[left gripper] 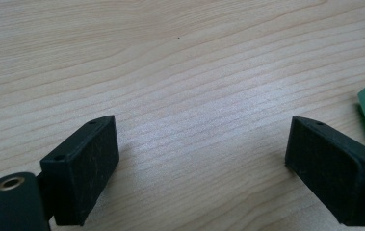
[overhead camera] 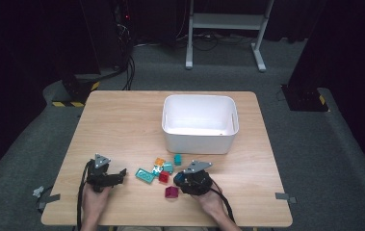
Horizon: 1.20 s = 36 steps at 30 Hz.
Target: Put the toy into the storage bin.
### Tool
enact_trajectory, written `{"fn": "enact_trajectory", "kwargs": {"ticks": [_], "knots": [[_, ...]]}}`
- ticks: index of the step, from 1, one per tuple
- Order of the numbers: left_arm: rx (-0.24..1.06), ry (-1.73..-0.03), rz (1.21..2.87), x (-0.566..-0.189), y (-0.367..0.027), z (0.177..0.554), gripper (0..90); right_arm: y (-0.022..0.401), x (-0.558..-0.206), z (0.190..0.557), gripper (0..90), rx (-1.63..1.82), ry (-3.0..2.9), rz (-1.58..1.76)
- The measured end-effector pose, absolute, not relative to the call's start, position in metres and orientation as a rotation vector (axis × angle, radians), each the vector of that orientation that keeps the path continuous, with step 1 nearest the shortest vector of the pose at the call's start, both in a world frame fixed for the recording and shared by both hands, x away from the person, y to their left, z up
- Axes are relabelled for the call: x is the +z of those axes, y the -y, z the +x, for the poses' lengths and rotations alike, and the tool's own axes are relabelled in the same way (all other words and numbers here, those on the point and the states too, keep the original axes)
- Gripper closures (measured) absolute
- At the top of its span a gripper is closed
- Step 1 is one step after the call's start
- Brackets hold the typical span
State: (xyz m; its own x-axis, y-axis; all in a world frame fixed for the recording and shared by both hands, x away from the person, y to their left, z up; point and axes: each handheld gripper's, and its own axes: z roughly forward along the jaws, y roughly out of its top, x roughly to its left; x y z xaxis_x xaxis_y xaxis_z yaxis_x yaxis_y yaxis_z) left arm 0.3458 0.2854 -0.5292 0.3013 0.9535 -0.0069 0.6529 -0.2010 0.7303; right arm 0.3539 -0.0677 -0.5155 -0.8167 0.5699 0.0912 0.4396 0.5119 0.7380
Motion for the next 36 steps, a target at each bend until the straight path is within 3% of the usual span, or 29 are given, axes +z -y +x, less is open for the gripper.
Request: {"fn": "enact_trajectory", "kwargs": {"ticks": [36], "knots": [[0.610,-1.426,1.940,-0.529,-0.285,0.346,11.5,0.098,-0.484,0.359,58.9,1.264,-2.513,0.918]]}}
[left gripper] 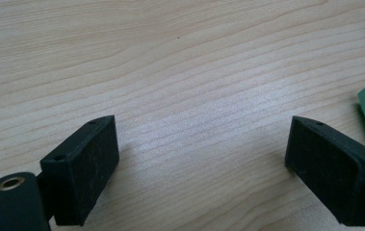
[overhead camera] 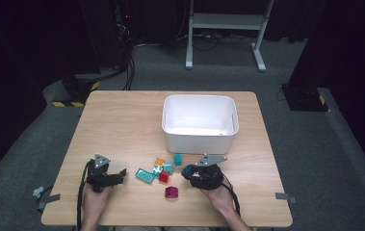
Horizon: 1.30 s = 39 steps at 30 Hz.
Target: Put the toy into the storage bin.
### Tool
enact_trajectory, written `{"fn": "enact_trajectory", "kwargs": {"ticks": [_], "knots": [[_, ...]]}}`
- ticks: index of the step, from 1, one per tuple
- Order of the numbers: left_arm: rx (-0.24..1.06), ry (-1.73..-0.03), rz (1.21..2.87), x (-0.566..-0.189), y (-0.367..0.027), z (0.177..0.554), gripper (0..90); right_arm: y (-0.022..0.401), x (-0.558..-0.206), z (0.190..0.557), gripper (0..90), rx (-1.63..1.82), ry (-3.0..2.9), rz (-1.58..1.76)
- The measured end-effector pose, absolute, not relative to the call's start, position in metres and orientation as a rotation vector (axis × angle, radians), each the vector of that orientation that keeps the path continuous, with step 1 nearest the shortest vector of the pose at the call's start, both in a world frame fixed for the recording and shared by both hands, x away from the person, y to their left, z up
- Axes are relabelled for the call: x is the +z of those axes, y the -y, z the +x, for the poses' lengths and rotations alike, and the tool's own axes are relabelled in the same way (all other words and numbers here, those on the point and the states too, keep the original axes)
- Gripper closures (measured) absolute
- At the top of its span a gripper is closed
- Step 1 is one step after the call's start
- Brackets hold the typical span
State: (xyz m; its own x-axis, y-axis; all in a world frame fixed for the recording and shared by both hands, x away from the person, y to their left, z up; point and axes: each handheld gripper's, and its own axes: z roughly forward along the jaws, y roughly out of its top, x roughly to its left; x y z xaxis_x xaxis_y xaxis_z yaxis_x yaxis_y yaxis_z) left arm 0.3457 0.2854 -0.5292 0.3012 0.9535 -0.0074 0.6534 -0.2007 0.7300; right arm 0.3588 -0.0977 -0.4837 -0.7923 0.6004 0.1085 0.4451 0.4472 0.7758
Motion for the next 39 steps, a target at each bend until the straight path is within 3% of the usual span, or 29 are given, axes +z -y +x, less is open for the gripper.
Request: {"fn": "enact_trajectory", "kwargs": {"ticks": [39], "knots": [[0.611,-1.426,1.940,-0.529,-0.285,0.346,11.5,0.122,-0.439,0.372,59.0,1.314,-2.461,0.923]]}}
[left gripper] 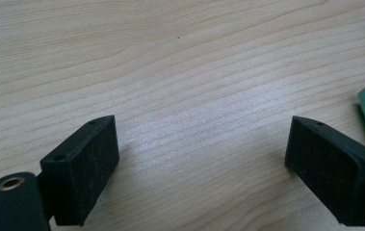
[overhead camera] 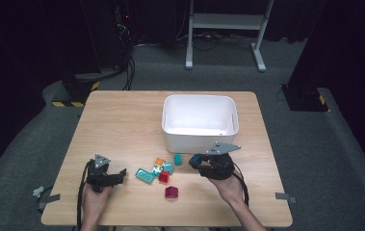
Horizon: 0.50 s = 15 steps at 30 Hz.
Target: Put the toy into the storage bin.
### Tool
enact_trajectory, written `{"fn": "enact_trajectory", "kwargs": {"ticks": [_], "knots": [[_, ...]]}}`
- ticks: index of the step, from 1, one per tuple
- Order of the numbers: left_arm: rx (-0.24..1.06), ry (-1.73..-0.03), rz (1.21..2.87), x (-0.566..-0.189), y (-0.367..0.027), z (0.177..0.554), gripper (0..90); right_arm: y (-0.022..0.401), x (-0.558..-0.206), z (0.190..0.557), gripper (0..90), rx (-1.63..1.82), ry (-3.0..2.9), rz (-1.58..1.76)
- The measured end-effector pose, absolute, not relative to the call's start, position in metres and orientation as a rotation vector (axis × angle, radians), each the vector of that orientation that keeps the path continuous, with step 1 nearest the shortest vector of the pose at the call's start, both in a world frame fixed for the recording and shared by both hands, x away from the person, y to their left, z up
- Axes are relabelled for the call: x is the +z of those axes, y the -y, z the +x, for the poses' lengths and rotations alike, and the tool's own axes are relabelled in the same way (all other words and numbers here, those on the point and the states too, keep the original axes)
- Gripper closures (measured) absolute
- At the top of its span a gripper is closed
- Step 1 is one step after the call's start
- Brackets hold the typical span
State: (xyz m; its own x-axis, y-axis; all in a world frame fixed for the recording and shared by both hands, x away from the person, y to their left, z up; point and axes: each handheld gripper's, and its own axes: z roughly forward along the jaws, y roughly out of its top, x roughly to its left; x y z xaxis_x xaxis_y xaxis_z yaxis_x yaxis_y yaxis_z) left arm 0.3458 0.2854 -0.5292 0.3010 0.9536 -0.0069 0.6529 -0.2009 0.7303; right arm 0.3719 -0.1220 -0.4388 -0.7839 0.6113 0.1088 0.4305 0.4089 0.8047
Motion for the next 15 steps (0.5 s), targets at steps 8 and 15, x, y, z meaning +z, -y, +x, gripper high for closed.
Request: {"fn": "enact_trajectory", "kwargs": {"ticks": [8,15], "knots": [[0.610,-1.427,1.939,-0.529,-0.285,0.346,11.5,0.130,-0.422,0.379,59.0,1.321,-2.442,0.948],[0.611,-1.426,1.940,-0.529,-0.285,0.346,11.5,0.134,-0.409,0.384,59.0,1.331,-2.435,0.952]]}}
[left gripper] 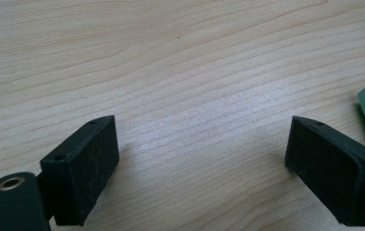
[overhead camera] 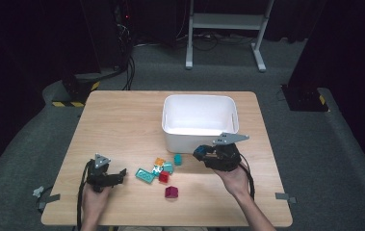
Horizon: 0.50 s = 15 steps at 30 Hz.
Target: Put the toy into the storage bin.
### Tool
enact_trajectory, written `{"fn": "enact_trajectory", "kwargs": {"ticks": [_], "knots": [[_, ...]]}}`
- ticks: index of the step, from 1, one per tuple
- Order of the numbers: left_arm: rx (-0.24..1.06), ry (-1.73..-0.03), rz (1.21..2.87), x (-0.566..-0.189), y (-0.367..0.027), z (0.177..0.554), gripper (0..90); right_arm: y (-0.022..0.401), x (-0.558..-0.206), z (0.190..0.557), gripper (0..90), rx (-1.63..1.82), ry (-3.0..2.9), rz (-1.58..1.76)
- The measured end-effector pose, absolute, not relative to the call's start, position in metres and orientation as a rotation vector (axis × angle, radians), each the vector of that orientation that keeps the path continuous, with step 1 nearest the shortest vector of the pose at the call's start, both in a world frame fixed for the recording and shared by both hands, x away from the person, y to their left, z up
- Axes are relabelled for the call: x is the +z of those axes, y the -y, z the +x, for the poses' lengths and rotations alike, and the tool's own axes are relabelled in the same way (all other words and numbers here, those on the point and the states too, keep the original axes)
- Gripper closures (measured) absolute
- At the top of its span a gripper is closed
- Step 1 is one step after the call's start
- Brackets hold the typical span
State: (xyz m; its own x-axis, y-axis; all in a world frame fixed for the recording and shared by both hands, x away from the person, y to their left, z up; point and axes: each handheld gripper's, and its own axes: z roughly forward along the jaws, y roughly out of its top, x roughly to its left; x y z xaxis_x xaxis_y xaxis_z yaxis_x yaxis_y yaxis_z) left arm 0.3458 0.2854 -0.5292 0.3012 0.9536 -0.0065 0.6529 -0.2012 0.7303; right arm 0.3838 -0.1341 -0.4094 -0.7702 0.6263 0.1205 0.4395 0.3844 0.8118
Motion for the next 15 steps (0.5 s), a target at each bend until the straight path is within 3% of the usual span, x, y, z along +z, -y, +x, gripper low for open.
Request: {"fn": "enact_trajectory", "kwargs": {"ticks": [15], "knots": [[0.611,-1.426,1.940,-0.529,-0.285,0.346,11.5,0.137,-0.388,0.394,59.0,1.330,-2.419,0.949]]}}
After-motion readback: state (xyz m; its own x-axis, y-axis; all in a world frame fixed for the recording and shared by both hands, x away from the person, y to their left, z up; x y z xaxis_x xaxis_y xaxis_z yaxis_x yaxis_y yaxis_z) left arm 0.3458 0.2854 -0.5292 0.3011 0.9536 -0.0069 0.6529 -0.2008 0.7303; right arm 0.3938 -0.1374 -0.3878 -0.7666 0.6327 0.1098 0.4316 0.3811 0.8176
